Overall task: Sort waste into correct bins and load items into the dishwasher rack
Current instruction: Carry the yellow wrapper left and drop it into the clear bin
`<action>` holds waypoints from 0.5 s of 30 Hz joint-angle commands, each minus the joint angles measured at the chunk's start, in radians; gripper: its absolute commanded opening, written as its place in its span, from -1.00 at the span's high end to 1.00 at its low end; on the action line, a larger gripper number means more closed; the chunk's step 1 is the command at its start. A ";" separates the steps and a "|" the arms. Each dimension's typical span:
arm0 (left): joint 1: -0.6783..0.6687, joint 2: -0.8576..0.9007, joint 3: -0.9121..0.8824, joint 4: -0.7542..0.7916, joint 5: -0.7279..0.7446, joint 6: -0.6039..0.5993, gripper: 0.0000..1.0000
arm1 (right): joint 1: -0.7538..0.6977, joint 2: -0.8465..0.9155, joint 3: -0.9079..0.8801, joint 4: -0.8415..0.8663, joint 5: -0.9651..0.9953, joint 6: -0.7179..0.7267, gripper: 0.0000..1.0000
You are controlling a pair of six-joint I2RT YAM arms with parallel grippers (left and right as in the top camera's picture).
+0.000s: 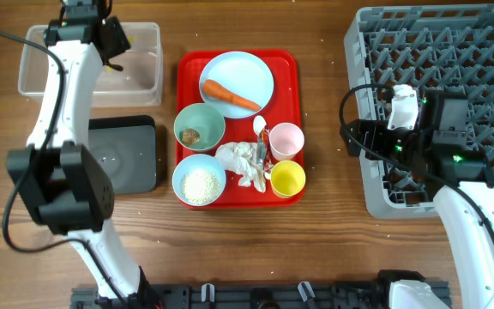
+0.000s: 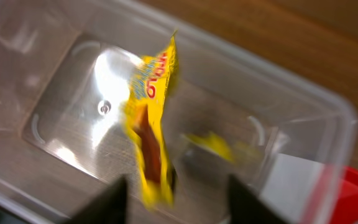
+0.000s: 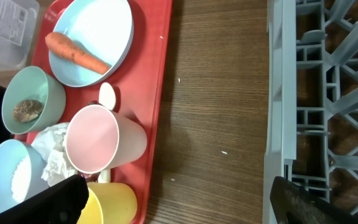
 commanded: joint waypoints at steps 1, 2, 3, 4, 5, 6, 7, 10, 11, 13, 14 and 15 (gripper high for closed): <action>0.025 0.032 0.005 0.008 0.037 -0.004 -1.00 | 0.005 0.005 0.016 0.003 0.010 0.011 -0.92; 0.025 0.017 0.013 0.006 0.037 0.000 -1.00 | 0.005 0.005 0.016 0.004 0.010 0.011 -0.93; 0.021 -0.003 0.019 0.005 0.037 0.000 -0.99 | 0.005 0.005 0.016 0.005 0.010 0.011 -0.93; 0.013 -0.031 0.028 -0.003 0.041 0.004 -1.00 | 0.005 0.005 0.016 0.005 0.011 0.011 -0.93; 0.001 -0.065 0.035 -0.018 0.068 0.042 -1.00 | 0.005 0.005 0.016 0.005 0.010 0.011 -0.93; -0.027 -0.120 0.038 -0.050 0.126 0.092 -1.00 | 0.005 0.005 0.016 0.005 0.010 0.011 -0.93; -0.051 -0.156 0.038 -0.085 0.175 0.117 -1.00 | 0.005 0.005 0.016 0.005 0.010 0.011 -0.93; -0.189 -0.219 0.038 -0.278 0.354 0.246 -1.00 | 0.005 0.005 0.016 0.004 0.010 0.011 -0.93; -0.220 -0.217 0.035 -0.312 0.357 0.265 -0.99 | 0.005 0.005 0.016 0.003 0.010 0.011 -0.93; -0.324 -0.204 -0.014 -0.383 0.358 0.309 -0.99 | 0.005 0.005 0.016 0.002 0.011 0.010 -0.93; -0.371 -0.201 -0.051 -0.393 0.358 0.311 -0.99 | 0.005 0.005 0.016 0.001 0.011 0.010 -0.93; -0.411 -0.201 -0.093 -0.392 0.358 0.314 -0.99 | 0.005 0.005 0.016 -0.002 0.010 0.011 -0.93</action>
